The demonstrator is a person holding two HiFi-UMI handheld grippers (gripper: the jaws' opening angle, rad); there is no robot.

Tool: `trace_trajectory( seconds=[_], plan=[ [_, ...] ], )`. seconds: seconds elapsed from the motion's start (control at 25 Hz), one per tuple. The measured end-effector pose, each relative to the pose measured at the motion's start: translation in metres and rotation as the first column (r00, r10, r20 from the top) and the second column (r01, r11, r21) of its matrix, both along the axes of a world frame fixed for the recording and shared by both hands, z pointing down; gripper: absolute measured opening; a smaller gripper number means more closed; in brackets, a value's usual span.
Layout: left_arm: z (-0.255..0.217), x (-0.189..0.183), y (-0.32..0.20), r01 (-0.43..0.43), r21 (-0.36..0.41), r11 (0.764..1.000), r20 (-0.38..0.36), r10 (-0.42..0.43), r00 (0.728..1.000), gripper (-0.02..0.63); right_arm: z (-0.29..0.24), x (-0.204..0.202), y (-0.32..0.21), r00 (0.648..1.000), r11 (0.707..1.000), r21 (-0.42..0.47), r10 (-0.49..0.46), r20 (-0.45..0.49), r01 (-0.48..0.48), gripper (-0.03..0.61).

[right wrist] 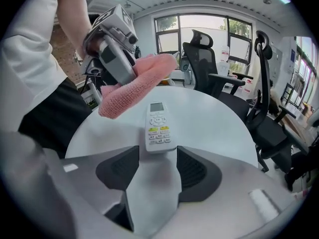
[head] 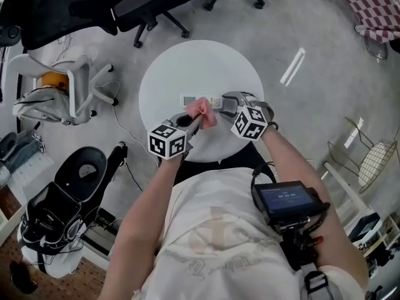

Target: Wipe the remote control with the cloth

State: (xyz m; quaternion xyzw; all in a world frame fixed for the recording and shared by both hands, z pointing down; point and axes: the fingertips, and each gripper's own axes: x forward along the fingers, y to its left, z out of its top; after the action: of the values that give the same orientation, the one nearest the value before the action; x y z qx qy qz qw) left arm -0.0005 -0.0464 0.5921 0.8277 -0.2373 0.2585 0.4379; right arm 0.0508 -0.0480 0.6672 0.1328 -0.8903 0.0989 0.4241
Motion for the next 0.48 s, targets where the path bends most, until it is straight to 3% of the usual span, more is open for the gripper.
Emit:
trace_trajectory(
  seconds=[0.28,0.48],
  plan=[
    [0.027,0.009,-0.018,0.004,-0.059,0.998,0.033,-0.002,0.999,0.02,0.007,-0.01,-0.006,0.998,0.998,0.024,-0.052,0.021,0.051,0.234],
    [0.039,0.028,-0.025,-0.045,-0.105,0.993,0.06,0.051,0.997,0.02,0.005,-0.014,-0.009,0.998,0.998,0.026,-0.058,0.035,0.057,0.21]
  ],
)
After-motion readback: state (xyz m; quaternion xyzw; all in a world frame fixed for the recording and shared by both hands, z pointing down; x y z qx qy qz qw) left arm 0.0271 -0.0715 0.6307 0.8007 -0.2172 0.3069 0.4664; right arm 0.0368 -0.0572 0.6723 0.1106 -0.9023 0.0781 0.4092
